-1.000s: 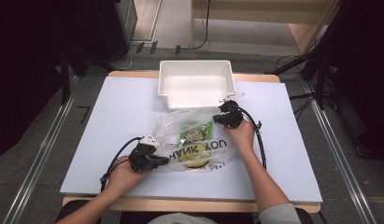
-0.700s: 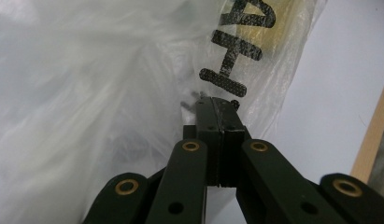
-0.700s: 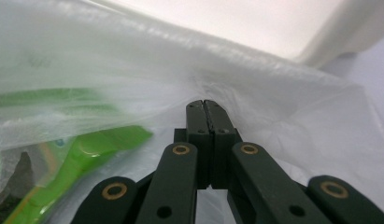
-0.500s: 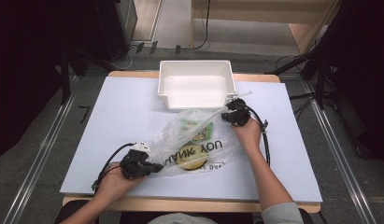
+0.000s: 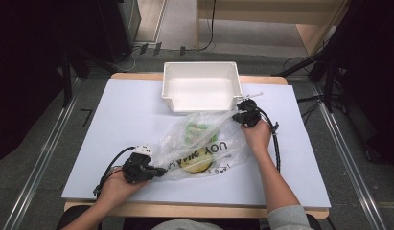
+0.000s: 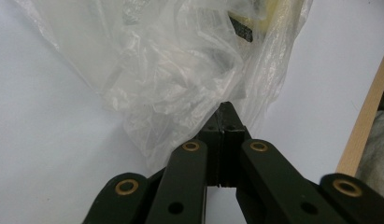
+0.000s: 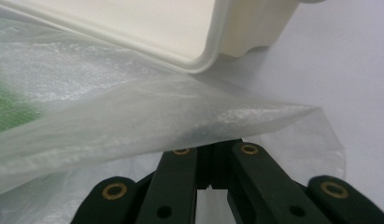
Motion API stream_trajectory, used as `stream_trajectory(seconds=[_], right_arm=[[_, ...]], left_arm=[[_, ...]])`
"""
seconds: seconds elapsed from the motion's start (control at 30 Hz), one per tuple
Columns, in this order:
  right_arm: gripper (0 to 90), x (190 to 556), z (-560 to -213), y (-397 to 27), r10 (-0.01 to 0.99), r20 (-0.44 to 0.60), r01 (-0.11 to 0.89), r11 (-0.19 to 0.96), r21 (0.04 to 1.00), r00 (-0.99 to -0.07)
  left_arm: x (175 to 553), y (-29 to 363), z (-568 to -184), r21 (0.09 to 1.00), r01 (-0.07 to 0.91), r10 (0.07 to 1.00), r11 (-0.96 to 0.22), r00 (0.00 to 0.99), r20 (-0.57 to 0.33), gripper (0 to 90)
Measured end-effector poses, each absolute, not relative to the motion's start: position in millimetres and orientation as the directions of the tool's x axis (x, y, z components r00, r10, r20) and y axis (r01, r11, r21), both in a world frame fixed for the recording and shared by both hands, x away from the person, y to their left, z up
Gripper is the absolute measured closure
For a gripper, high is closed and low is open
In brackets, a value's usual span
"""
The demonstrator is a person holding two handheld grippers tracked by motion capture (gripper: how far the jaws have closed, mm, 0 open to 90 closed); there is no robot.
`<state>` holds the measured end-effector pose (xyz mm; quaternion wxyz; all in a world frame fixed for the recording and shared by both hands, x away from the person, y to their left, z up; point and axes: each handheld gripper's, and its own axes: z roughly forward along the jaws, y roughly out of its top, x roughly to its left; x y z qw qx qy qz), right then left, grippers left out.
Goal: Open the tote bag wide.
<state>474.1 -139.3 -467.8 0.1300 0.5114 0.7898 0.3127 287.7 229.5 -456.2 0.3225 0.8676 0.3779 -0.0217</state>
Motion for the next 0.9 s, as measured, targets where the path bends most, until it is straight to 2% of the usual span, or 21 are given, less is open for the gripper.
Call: stream_trajectory(seconds=[0.1,0.17,0.5,0.7,0.9], right_arm=[[90.0,471.3,-464.8,-137.6,0.877,0.149,0.734,0.277,0.620,-0.457],[90.0,465.0,-456.2,-135.8,0.864,0.146,0.716,0.293,0.634,-0.482],[90.0,434.3,-423.7,-123.9,0.795,0.166,0.657,0.343,0.671,-0.584],[90.0,417.7,-414.6,-110.6,0.754,0.160,0.620,0.379,0.687,-0.638],[90.0,406.3,-410.9,-109.4,0.737,0.171,0.611,0.380,0.695,-0.653]], left_arm=[[288.5,230.4,-455.3,0.547,0.668,0.634,-0.504,0.716,-0.291,90.0],[288.3,231.1,-448.1,0.582,0.658,0.618,-0.478,0.723,-0.309,90.0],[291.3,220.8,-409.8,0.665,0.593,0.592,-0.454,0.758,-0.273,90.0],[304.6,200.1,-385.6,0.694,0.557,0.572,-0.455,0.781,-0.251,90.0],[313.1,170.9,-367.9,0.702,0.510,0.528,-0.497,0.820,-0.222,90.0]])
